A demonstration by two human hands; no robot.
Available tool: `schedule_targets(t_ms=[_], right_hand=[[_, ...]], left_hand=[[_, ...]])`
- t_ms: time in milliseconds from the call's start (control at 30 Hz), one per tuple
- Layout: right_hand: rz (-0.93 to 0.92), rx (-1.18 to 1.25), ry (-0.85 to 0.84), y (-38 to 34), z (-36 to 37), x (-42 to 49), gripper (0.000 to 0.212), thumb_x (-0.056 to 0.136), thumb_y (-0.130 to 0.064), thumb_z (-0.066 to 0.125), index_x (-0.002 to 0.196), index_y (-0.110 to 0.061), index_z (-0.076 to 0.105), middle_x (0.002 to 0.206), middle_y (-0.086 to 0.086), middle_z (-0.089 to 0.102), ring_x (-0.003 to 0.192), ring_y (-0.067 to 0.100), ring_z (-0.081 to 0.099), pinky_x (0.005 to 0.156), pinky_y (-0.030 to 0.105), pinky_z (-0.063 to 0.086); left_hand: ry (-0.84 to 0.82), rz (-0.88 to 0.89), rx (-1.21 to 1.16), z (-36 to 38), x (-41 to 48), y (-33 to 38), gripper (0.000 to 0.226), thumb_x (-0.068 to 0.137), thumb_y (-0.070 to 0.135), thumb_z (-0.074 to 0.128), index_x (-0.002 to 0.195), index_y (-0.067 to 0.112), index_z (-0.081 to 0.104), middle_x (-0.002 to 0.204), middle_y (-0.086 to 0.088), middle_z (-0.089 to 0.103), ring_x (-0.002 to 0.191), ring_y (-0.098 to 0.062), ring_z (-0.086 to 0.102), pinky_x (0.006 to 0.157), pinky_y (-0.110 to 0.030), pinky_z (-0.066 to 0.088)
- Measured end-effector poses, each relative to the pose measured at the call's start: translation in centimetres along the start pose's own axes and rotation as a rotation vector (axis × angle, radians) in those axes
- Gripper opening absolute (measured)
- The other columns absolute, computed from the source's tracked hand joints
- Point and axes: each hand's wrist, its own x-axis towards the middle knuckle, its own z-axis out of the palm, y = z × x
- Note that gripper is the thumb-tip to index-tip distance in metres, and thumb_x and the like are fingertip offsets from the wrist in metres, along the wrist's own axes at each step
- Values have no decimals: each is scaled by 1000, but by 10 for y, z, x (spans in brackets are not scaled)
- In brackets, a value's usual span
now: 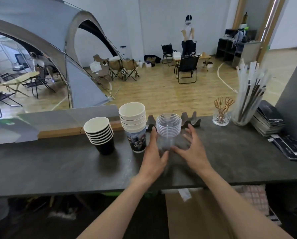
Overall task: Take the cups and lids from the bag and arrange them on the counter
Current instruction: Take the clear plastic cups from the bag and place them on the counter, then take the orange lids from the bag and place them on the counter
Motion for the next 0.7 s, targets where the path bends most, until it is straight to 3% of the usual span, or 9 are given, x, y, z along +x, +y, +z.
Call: schedule_targets(t_ms=[67,133,200,367,533,700], right_hand=[[-4,0,220,-12,-1,-26,74,75,-27,84,138,-21,46,119,-8,60,103,7,62,88,25,51],[-40,54,393,-27,11,-55,30,84,-26,74,110,-20,60,91,-1,66,81,16,66,73,35,58],[-100,51,374,-40,34,-79,8,90,-27,67,89,-20,63,73,0,66,65,19,65,61,43,57],[-248,-38,75,-75,127,-129,12,92,-26,65,81,-20,66,67,-8,64,62,7,62,57,18,49],[-249,9,-73,-111,250,-186,16,92,-26,65,80,-16,66,65,-5,65,59,8,63,60,36,55],[-294,1,-402,-139,376,-251,10,92,-30,64,91,-20,67,74,-8,68,70,3,67,68,31,58]], left_hand=[[36,29,47,-10,-16,-4,86,88,17,69,157,26,18,158,7,34,144,-4,33,113,-40,41],[101,76,96,-28,-30,-4,68,88,22,71,147,27,38,143,8,50,125,0,51,101,-33,52],[138,105,91,-52,-47,-5,49,89,22,71,134,26,52,123,10,61,104,3,60,87,-27,57],[173,110,116,-139,-113,-34,38,91,24,69,127,24,57,100,12,67,91,-1,65,77,-24,58],[353,-25,219,-267,-206,-97,38,92,23,68,128,23,57,94,12,69,86,-1,66,79,-26,58],[503,-244,294,-375,-297,-163,36,91,24,67,126,25,58,92,13,69,85,1,65,79,-21,55]])
